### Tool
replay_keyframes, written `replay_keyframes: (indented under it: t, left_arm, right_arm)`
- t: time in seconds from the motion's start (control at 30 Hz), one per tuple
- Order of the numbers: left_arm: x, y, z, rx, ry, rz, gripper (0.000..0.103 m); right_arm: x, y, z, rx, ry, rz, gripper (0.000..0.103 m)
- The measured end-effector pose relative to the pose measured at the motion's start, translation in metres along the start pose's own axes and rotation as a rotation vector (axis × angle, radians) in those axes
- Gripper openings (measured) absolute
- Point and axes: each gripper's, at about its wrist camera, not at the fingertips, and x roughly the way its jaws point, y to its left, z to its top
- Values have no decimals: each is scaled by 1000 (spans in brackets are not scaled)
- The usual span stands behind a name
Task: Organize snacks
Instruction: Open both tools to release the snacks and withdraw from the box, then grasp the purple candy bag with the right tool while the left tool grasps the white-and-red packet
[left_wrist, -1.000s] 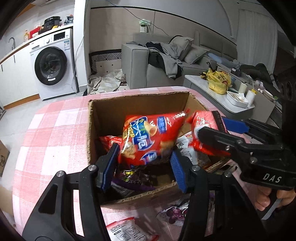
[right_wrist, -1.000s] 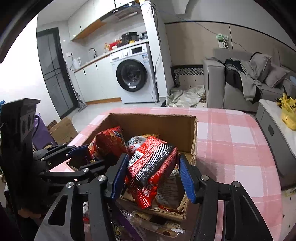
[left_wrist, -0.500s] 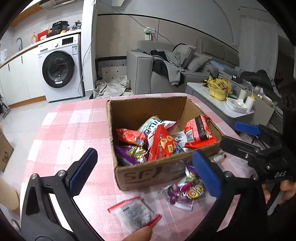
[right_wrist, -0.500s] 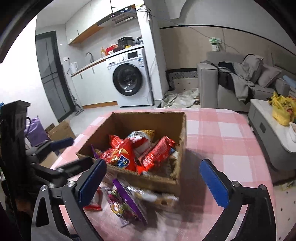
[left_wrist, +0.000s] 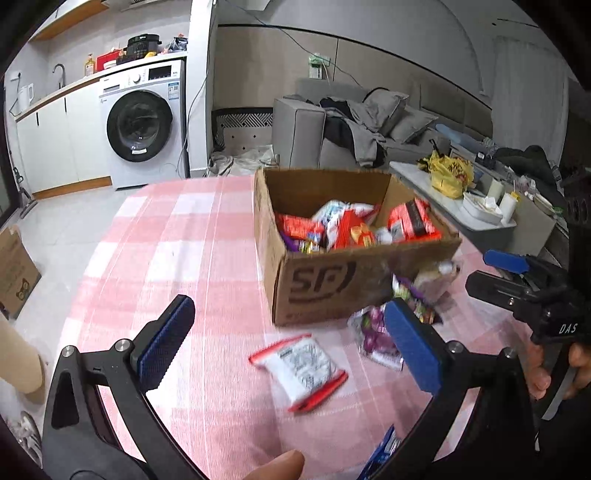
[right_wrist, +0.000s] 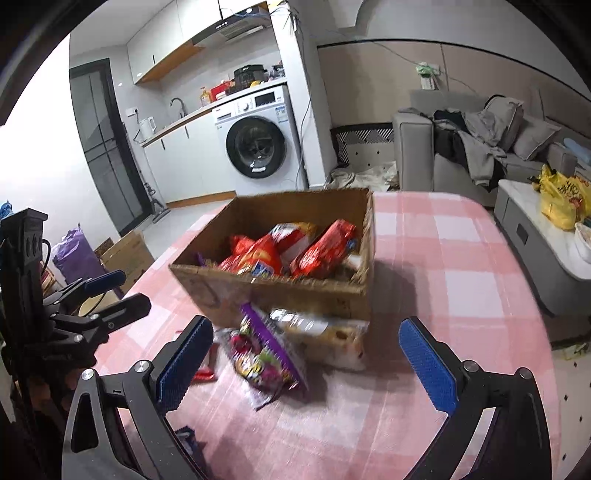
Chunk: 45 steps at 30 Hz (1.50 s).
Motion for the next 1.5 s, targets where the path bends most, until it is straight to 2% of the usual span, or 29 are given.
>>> replay_keyframes:
  t: [0.33,0.47,0.67,0.87,1.07,1.2,1.27,1.43,1.5]
  left_arm:
    - [24,0,-9,4,83,19,102]
    - [36,1,-10,-2,110,24,102]
    - [49,6,-13,3,145,36,102]
    - [62,12,-17,-1,174,47,102]
    - [67,15,-16,-6,173,45,102]
    - [71,15,-17,-4,177,48,102]
    - [70,14,-17,-3,177,47,102]
    - [74,13,-18,1,186,48,102]
    - [74,13,-18,3,185,46,102]
  right_arm:
    - [30,16,-20,-22,94,7,103]
    - [41,19,-28,-5,137,74,103]
    - [62,21,-37,19,194,94,102]
    - [76,21,-37,65,195,114,100]
    - [92,21,-33,117,206,127,94]
    - [100,22,-34,140,212,123,77]
    - [101,26,-34,117,212,112,62]
    - [94,32,-35,72,182,123,45]
    - [91,33,-36,65,176,132,43]
